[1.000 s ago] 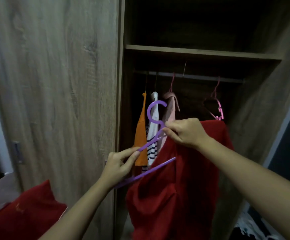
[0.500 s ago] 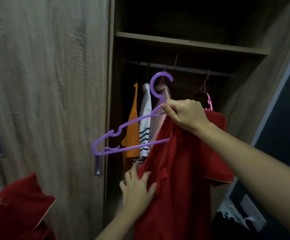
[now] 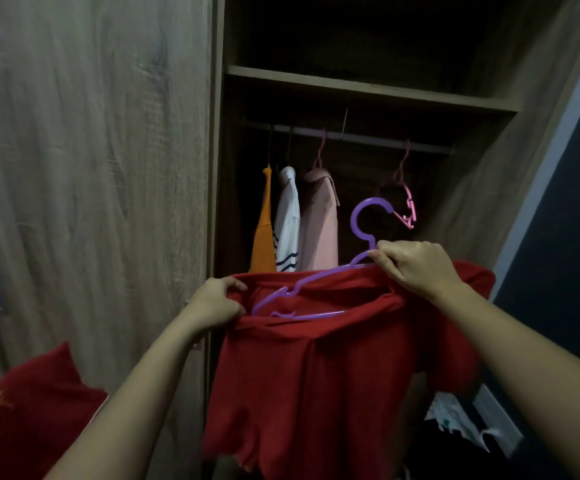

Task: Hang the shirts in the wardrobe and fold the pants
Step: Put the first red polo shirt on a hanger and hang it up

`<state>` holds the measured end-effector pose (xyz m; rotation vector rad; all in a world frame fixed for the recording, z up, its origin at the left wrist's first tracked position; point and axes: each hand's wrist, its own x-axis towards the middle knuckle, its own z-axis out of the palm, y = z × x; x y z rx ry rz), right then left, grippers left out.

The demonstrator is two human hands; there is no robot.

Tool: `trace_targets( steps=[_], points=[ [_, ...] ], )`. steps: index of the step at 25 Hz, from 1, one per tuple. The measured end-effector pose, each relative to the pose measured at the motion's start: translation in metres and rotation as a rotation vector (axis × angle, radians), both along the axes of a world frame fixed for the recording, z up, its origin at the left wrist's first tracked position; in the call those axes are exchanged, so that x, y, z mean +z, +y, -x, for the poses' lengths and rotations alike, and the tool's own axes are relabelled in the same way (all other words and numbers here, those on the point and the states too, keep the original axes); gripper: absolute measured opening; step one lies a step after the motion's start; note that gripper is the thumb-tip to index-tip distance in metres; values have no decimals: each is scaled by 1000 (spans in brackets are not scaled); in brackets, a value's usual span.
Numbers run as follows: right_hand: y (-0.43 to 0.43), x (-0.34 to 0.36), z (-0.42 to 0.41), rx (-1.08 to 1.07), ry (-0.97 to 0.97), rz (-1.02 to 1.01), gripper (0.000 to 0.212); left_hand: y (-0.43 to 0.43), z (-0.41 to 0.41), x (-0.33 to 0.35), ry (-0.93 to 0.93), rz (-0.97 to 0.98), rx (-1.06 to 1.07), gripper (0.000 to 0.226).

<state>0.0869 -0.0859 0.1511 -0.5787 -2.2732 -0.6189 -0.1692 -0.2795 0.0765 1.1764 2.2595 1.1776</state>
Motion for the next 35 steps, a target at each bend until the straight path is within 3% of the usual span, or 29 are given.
trace_targets(
  steps=[4, 7, 9, 11, 13, 15, 17, 21, 27, 30, 33, 35],
  points=[
    [-34, -6, 37, -128, 32, 184, 51, 14, -62, 39, 415, -45, 258, 38],
    [-40, -3, 45, -158, 143, 354, 55, 11, -106, 28, 723, -186, -32, 46],
    [-31, 1, 32, -143, 213, 387, 55, -5, -101, 14, 829, -273, -207, 40],
    [-26, 1, 17, -69, 247, 418, 54, -17, -77, 16, 915, -463, -125, 33],
    [-33, 2, 13, 24, 276, 414, 57, -23, -57, 34, 967, -527, 40, 45],
    [-40, 4, 16, 70, 298, 377, 63, -19, -41, 57, 931, -316, 26, 61],
    [-42, 9, 16, 96, 262, 320, 67, -15, -28, 64, 812, -196, -83, 59],
    [-28, 21, -6, 76, 239, 166, 88, -25, 0, 66, 552, -440, -120, 51],
    [5, 11, -43, 187, 170, 392, 82, -43, 32, 74, 298, -492, -179, 44],
    [-1, 4, -45, 117, 180, 403, 70, -47, 33, 79, 229, -503, -242, 17],
    [-17, 15, -30, 134, 105, 299, 54, -43, 24, 80, 179, -521, -267, 8],
    [-22, 20, -20, 270, 43, 474, 46, -39, 19, 80, 185, -509, -288, 10]
  ],
)
